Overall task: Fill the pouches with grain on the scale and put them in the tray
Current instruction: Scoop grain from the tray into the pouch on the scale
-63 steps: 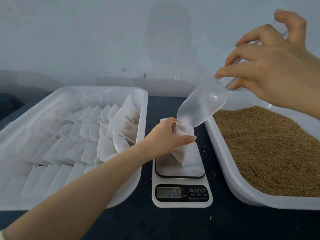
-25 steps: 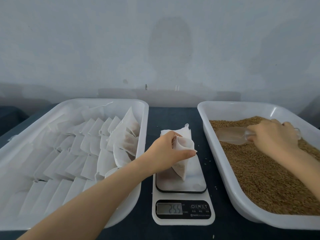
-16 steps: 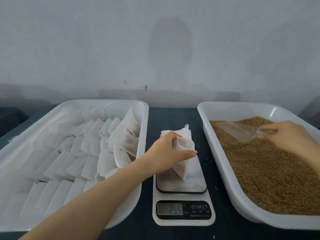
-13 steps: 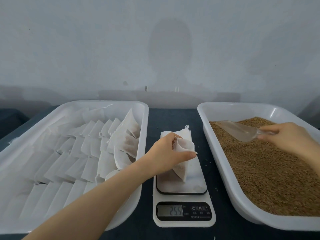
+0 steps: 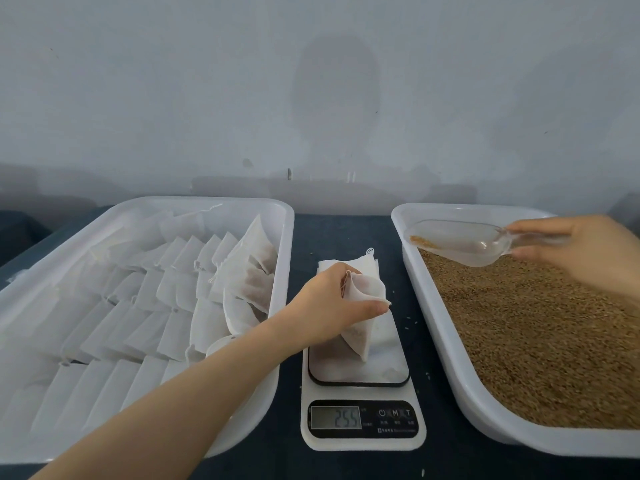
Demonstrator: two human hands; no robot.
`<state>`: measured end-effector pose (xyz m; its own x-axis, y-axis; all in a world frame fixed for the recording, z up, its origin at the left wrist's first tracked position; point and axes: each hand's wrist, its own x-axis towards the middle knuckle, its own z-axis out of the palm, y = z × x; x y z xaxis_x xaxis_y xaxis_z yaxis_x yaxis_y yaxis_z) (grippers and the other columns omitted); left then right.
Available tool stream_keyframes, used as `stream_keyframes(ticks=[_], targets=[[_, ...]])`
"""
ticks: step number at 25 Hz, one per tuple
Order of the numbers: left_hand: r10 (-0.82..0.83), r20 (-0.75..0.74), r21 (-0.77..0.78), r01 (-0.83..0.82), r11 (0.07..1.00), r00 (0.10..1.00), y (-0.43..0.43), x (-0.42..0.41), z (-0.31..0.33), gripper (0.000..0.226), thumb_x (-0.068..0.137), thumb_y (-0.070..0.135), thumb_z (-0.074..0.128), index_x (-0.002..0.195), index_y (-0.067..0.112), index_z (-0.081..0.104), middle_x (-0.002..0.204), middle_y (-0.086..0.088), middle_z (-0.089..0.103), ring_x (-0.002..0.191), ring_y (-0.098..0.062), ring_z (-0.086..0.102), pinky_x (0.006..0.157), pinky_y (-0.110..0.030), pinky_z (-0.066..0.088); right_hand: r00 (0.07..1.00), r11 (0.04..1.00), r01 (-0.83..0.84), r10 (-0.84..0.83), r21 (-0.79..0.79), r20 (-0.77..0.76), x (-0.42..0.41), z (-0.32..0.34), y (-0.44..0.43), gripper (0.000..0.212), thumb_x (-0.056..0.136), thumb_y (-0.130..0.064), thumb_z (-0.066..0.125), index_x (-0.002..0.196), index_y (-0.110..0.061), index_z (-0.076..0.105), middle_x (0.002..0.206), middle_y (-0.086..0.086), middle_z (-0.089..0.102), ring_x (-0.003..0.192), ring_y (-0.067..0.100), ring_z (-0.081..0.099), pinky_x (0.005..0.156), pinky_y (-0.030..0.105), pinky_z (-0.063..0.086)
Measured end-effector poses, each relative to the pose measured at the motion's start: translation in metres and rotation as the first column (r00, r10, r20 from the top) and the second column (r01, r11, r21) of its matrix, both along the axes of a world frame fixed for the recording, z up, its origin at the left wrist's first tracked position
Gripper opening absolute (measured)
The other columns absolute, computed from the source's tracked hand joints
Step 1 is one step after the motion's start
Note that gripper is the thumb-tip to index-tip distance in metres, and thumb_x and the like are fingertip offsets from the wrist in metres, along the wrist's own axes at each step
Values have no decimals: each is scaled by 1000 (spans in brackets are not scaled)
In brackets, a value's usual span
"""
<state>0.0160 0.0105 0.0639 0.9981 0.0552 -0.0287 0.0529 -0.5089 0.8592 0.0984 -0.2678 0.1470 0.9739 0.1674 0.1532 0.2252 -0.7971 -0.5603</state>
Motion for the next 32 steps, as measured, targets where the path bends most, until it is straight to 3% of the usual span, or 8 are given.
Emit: stream_keyframes(ticks=[3, 5, 8, 14, 21, 25, 29, 32], targets=[[-9, 11, -15, 10, 1000, 1000, 1, -1, -1, 54, 76, 51, 72, 119, 28, 50, 107, 12, 60, 95, -5, 59, 75, -18, 49, 991, 991, -132, 131, -9, -40, -11, 16, 15, 37, 72, -29, 75, 77, -64, 63, 93, -33, 60, 33, 2, 42, 37, 10, 36], [-10, 23, -24, 11, 1000, 1000, 1, -1, -1, 52, 76, 50, 73, 118, 29, 50, 106, 13, 60, 94, -4, 59, 72, -16, 47, 979, 977, -201, 202, -75, 8, -14, 23, 25, 35, 71, -32, 76, 78, -64, 62, 96, -31, 62, 73, 1, 61, 75, 23, 49], [-14, 23, -31, 15, 999, 1000, 1, -2, -1, 50, 76, 49, 73, 115, 31, 49, 103, 16, 59, 91, -4, 59, 67, -14, 45, 946, 923, -249, 297, -292, 133, -13, 28, 38, 30, 72, -38, 74, 91, -58, 61, 101, -21, 63, 116, 18, 48, 112, 40, 17], [-14, 10, -30, 14, 999, 1000, 2, 0, -1, 50, 75, 51, 73, 113, 32, 47, 102, 16, 58, 90, -4, 59, 65, -14, 45, 834, 819, -209, 435, -535, 340, -17, 34, 62, 29, 75, -26, 76, 102, -38, 72, 99, -7, 66, 117, 23, 45, 108, 35, 0], [7, 25, -9, -7, 1000, 1000, 1, 1, -1, 52, 74, 51, 73, 114, 30, 47, 104, 14, 58, 91, -6, 58, 66, -15, 45, 567, 716, -220, 647, -662, 511, -22, 38, 74, 29, 67, -11, 82, 94, -21, 77, 89, 5, 70, 103, 39, 58, 102, 62, 15], [9, 26, 0, -9, 1000, 1000, 1, 0, -1, 50, 76, 50, 72, 115, 29, 48, 103, 13, 59, 91, -6, 59, 68, -16, 47, 420, 693, -197, 699, -694, 579, -23, 35, 69, 22, 79, -25, 66, 98, -22, 76, 95, 2, 70, 103, 35, 57, 103, 53, 15], [13, 17, 5, -13, 1000, 1000, 1, 0, 0, 53, 77, 50, 71, 119, 26, 49, 107, 11, 59, 96, -9, 58, 72, -19, 47, 665, 855, -15, 395, -518, 634, -2, 26, 40, 26, 90, -40, 54, 110, -30, 68, 109, 1, 66, 103, 31, 54, 101, 49, 24], [17, 14, 11, -17, 1000, 1000, 0, 0, 0, 53, 77, 50, 71, 120, 25, 49, 109, 9, 59, 99, -11, 58, 74, -19, 48, 959, 907, 144, -28, -397, 284, 23, -2, 19, 24, 89, -34, 60, 110, -23, 64, 112, 7, 63, 87, 29, 58, 82, 46, 48]])
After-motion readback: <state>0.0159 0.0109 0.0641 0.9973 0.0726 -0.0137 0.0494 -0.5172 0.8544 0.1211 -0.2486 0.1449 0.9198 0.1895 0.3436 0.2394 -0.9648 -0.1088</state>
